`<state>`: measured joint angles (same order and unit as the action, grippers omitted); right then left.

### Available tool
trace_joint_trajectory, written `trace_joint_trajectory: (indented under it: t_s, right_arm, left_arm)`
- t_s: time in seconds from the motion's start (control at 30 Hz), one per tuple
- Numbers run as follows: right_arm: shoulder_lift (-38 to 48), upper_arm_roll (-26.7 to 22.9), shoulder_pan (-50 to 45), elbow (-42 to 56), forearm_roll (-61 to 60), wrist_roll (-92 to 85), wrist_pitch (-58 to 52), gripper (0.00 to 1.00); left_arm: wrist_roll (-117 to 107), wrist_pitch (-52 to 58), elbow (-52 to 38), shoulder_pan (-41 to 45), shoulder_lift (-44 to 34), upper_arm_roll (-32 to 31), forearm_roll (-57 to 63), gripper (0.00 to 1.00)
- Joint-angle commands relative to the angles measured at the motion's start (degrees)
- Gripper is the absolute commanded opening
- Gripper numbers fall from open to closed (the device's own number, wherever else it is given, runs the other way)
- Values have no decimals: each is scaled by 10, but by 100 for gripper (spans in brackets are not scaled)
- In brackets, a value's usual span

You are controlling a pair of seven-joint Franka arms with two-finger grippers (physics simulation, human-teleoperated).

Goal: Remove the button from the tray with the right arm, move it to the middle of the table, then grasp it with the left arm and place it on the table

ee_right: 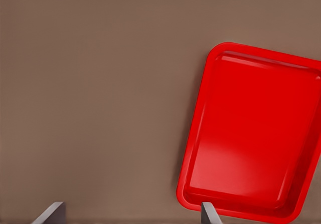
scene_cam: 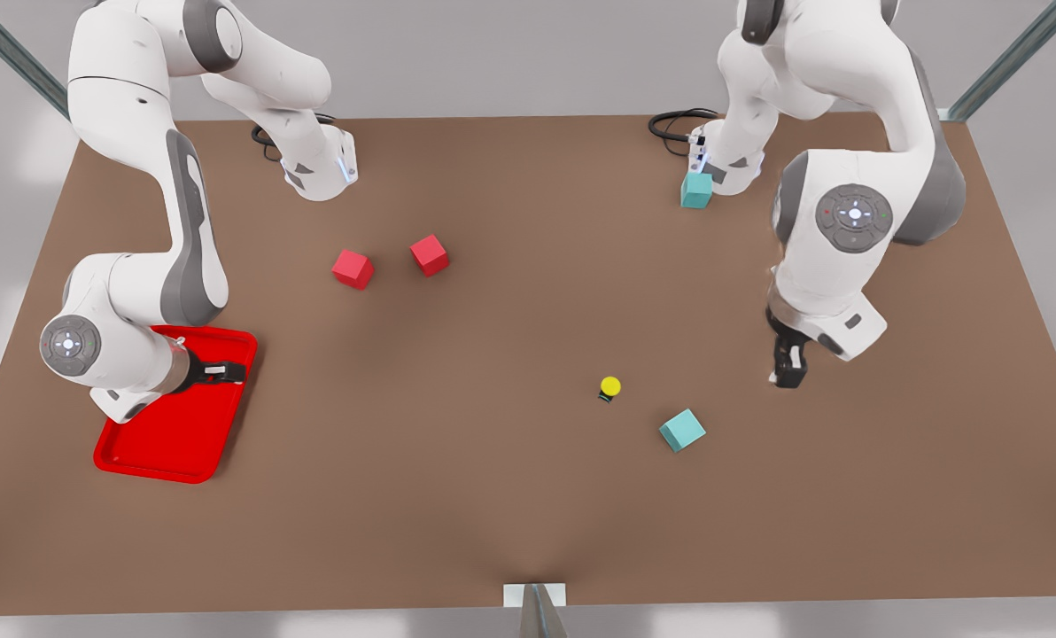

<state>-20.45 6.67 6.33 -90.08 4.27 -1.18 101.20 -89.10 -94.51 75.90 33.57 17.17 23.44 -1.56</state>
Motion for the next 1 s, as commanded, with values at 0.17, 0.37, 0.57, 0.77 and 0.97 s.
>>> trace_joint_trajectory:
  t_s: [0.17, 0.37, 0.57, 0.77, 0.97]
  right_arm:
    - [0, 0, -1, -1, 0, -1, 1, 100]
    - [-1, 0, -4, 3, 0, -3, -2, 100]
    - [-8, 1, -4, 5, -3, -4, -17, 100]
    - [-13, 4, 0, 5, -8, -5, -28, 100]
    - [-15, 4, -3, 4, -8, -5, -27, 100]
  left_arm:
    - [867, -10, 150, -352, -156, -325, 32, 100]
    - [869, -3, 136, -351, -140, -324, 33, 100]
    - [868, -2, 126, -351, -137, -324, 33, 100]
    - [868, -2, 125, -347, -137, -324, 33, 100]
    - [868, -2, 125, -346, -137, -325, 33, 100]
